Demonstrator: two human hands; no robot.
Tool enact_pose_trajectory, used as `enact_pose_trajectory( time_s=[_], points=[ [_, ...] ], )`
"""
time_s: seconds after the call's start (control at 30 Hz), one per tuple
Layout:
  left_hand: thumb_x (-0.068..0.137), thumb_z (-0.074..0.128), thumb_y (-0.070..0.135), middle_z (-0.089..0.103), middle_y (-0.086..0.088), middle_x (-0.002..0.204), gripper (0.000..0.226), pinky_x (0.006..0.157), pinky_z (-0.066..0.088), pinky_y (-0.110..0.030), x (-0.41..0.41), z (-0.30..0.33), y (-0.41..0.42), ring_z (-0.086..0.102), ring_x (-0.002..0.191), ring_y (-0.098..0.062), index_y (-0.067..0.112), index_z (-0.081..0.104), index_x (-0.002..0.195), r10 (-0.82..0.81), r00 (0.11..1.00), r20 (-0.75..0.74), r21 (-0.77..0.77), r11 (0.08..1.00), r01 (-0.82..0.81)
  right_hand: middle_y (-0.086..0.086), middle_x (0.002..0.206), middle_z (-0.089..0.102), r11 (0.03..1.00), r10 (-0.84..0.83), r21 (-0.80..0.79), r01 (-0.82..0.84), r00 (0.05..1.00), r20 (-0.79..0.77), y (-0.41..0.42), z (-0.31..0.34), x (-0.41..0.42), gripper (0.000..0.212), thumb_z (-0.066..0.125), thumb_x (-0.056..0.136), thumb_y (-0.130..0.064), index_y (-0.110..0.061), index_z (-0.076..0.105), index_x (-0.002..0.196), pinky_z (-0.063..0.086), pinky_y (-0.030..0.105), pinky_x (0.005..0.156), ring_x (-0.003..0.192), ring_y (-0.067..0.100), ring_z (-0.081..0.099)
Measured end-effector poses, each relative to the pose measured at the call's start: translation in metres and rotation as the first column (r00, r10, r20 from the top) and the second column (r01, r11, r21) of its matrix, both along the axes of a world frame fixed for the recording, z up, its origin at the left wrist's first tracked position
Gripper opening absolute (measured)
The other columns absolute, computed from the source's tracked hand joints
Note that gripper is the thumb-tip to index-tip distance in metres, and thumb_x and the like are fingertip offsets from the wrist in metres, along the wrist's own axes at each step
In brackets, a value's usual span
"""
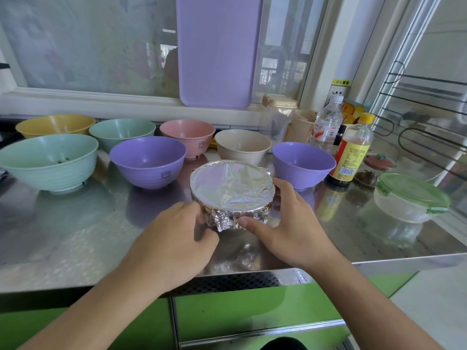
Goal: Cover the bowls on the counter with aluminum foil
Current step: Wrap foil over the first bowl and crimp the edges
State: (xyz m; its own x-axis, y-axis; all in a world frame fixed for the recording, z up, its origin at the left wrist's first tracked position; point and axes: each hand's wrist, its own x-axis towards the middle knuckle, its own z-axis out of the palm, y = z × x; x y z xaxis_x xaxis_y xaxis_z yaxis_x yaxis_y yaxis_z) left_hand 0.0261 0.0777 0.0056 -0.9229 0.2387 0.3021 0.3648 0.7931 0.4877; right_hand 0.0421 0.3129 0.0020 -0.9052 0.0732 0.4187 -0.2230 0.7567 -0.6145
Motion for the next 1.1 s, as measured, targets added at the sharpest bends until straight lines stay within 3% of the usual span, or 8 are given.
enact_pose_trajectory(
  time_s=[0.1, 0.43, 0.53, 0.6, 0.73, 0.77, 0.93, 1.1],
  points=[
    [0.085, 0.064, 0.064, 0.069, 0.017, 0.077, 0.035, 0.072, 0.054, -0.030, 0.008, 0.006, 0.009, 0.064, 0.073, 0.000, 0.029, 0.064, 0.081, -0.036, 0.992, 0.120, 0.220, 0.975, 0.008, -0.026, 0.131, 0.052, 1.000, -0.016, 0.006, 0.015, 1.000, 0.006, 0.000, 0.002, 0.000, 0.086, 0.088, 0.076, -0.056, -0.032, 0.043, 0.145, 0.041, 0.020, 0.101, 0.128, 0.003, 0.052],
    [0.100, 0.063, 0.035, 0.071, 0.010, 0.069, 0.028, 0.069, 0.053, -0.039, -0.001, -0.013, 0.016, 0.065, 0.065, -0.012, 0.021, 0.064, 0.076, -0.030, 0.999, -0.039, 0.341, 0.939, 0.042, -0.019, 0.132, 0.052, 0.998, -0.040, 0.045, 0.039, 0.999, 0.019, 0.006, 0.002, -0.003, 0.085, 0.087, 0.075, -0.060, -0.025, 0.046, 0.141, 0.039, 0.017, 0.098, 0.128, 0.005, 0.050],
    [0.099, 0.065, 0.033, 0.059, 0.002, 0.062, 0.029, 0.061, 0.043, -0.033, -0.005, -0.018, 0.015, 0.052, 0.059, -0.016, 0.019, 0.062, 0.074, -0.035, 0.998, -0.061, 0.329, 0.943, 0.053, -0.027, 0.127, 0.044, 0.999, -0.041, 0.029, 0.042, 0.999, -0.030, 0.007, 0.003, -0.004, 0.089, 0.091, 0.071, -0.055, -0.027, 0.043, 0.140, 0.029, -0.001, 0.097, 0.123, -0.010, 0.038],
    [0.097, 0.067, 0.034, 0.058, 0.007, 0.078, 0.024, 0.068, 0.048, -0.029, -0.009, -0.023, 0.015, 0.057, 0.071, -0.011, 0.025, 0.064, 0.075, -0.044, 0.995, -0.089, 0.327, 0.942, 0.071, -0.036, 0.126, 0.037, 1.000, 0.004, 0.008, -0.004, 1.000, -0.011, 0.006, 0.007, -0.006, 0.089, 0.095, 0.067, -0.051, -0.041, 0.034, 0.132, 0.026, -0.006, 0.096, 0.117, -0.024, 0.034],
    [0.095, 0.071, 0.032, 0.049, 0.010, 0.118, 0.007, 0.094, 0.030, 0.000, -0.013, -0.029, 0.013, 0.052, 0.112, 0.003, 0.035, 0.070, 0.089, -0.030, 0.986, -0.161, 0.335, 0.939, 0.084, -0.015, 0.140, 0.057, 0.990, 0.129, -0.071, -0.124, 0.989, 0.074, 0.004, 0.012, -0.016, 0.094, 0.095, 0.061, -0.058, -0.037, 0.049, 0.141, 0.044, 0.032, 0.114, 0.137, 0.004, 0.050],
    [0.096, 0.070, 0.033, 0.049, 0.009, 0.125, 0.005, 0.096, 0.027, 0.001, -0.013, -0.029, 0.012, 0.051, 0.119, 0.001, 0.034, 0.070, 0.091, -0.038, 0.987, -0.159, 0.340, 0.936, 0.091, -0.015, 0.141, 0.057, 0.989, 0.136, -0.063, -0.132, 0.989, 0.063, 0.005, 0.013, -0.018, 0.096, 0.094, 0.061, -0.059, -0.036, 0.050, 0.143, 0.044, 0.032, 0.114, 0.137, 0.005, 0.050],
    [0.096, 0.072, 0.029, 0.065, 0.018, 0.120, 0.014, 0.088, 0.046, -0.018, -0.016, -0.025, 0.009, 0.065, 0.108, -0.005, 0.026, 0.071, 0.082, -0.070, 0.985, -0.159, 0.378, 0.917, 0.126, -0.030, 0.131, 0.052, 0.995, 0.093, -0.027, -0.093, 0.996, 0.014, 0.010, 0.012, -0.019, 0.083, 0.096, 0.069, -0.045, -0.039, 0.052, 0.138, 0.030, -0.005, 0.093, 0.121, -0.024, 0.041],
    [0.085, 0.085, 0.027, 0.073, 0.017, 0.095, 0.019, 0.080, 0.048, -0.019, -0.018, -0.022, 0.008, 0.069, 0.088, -0.007, 0.026, 0.070, 0.075, 0.007, 0.986, -0.169, 0.446, 0.892, 0.071, -0.026, 0.129, 0.053, 0.999, 0.027, -0.017, -0.027, 1.000, -0.012, 0.009, 0.005, -0.021, 0.087, 0.096, 0.067, -0.048, -0.033, 0.055, 0.143, 0.027, -0.007, 0.092, 0.115, -0.023, 0.044]
  ],
)
